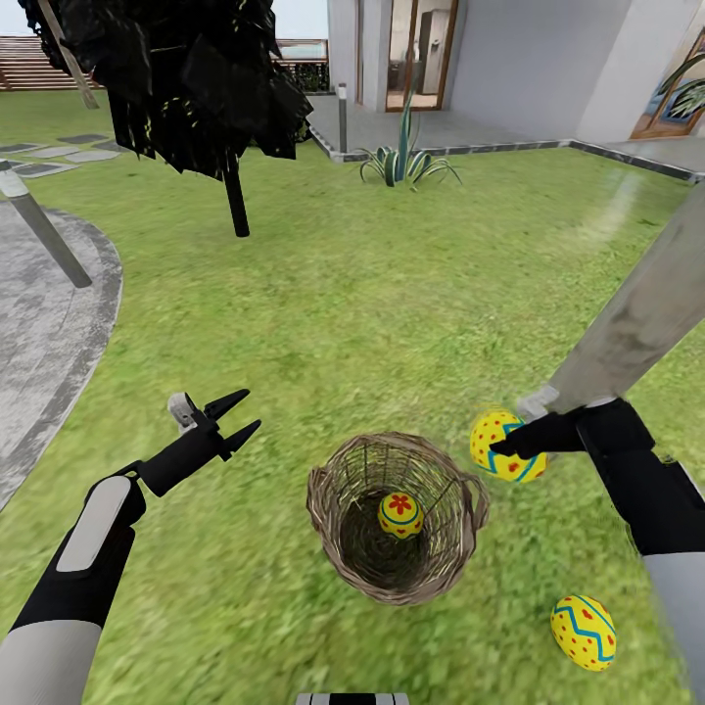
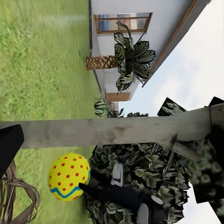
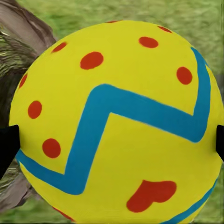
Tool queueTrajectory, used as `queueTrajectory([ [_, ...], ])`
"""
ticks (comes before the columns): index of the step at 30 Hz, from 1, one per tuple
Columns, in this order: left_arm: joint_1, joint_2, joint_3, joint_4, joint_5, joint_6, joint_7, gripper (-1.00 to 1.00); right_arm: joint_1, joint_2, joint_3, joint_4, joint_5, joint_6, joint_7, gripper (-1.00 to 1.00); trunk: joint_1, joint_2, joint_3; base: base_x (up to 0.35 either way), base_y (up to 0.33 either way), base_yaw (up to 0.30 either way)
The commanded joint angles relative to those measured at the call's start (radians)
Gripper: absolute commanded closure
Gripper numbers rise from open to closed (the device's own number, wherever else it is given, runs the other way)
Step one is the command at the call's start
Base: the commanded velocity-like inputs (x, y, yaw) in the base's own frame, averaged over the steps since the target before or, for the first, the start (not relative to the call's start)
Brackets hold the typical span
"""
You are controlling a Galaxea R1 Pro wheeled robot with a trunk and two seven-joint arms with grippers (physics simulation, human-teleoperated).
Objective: Take the three Easter eggs out of the wicker basket on the lawn in the garden, then place them on the lawn next to a single tree (choose any tree) so that all three eggs are next to the same tree and none are left in the basket.
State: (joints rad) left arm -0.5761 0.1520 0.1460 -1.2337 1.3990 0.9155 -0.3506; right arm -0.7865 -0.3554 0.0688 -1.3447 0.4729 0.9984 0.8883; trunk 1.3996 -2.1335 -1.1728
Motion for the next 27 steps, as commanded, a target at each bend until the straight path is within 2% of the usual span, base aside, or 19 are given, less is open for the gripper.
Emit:
queueTrajectory([
  [1, -0.001, 0.0, 0.001, 0.001, -0.003, 0.005, -0.005, -1.0, 0.003, -0.011, 0.001, 0.003, 0.008, 0.003, 0.009, 1.0, 0.0, 0.0, -0.001, 0.0, 0.0, 0.0],
  [4, -0.001, 0.0, 0.001, 0.001, -0.003, 0.005, -0.005, -1.0, 0.031, -0.027, -0.002, 0.022, 0.007, 0.003, 0.009, 1.0, 0.0, 0.0, -0.001, 0.0, 0.0, 0.0],
  [9, -0.001, 0.0, 0.002, 0.001, -0.003, 0.005, -0.005, -1.0, 0.041, -0.048, -0.004, 0.087, 0.009, -0.001, 0.009, 1.0, 0.0, 0.0, -0.001, 0.0, 0.0, 0.0],
  [14, -0.001, 0.0, 0.003, 0.0, -0.003, 0.005, -0.005, -1.0, 0.041, -0.106, -0.004, 0.175, 0.011, -0.008, 0.007, 1.0, 0.0, 0.0, -0.001, 0.0, 0.0, 0.0],
  [16, -0.001, 0.0, 0.003, 0.0, -0.003, 0.005, -0.005, -1.0, 0.041, -0.122, -0.004, 0.211, 0.013, -0.01, 0.005, 1.0, 0.0, 0.0, -0.001, 0.0, 0.0, 0.0],
  [20, -0.001, 0.0, 0.003, 0.0, -0.003, 0.005, -0.005, -1.0, 0.041, -0.134, -0.011, 0.295, 0.015, -0.019, -0.004, 1.0, 0.0, 0.0, -0.001, 0.0, 0.0, 0.0],
  [24, -0.001, 0.0, 0.003, 0.0, -0.003, 0.005, -0.005, -1.0, 0.042, -0.156, -0.012, 0.384, 0.016, -0.072, -0.008, 1.0, 0.0, 0.0, -0.001, 0.0, 0.0, 0.0],
  [27, -0.001, -0.001, 0.003, 0.0, -0.003, 0.005, -0.005, -1.0, 0.042, -0.163, -0.012, 0.452, 0.016, -0.164, -0.01, 1.0, 0.0, 0.0, -0.001, 0.0, 0.0, 0.0],
])
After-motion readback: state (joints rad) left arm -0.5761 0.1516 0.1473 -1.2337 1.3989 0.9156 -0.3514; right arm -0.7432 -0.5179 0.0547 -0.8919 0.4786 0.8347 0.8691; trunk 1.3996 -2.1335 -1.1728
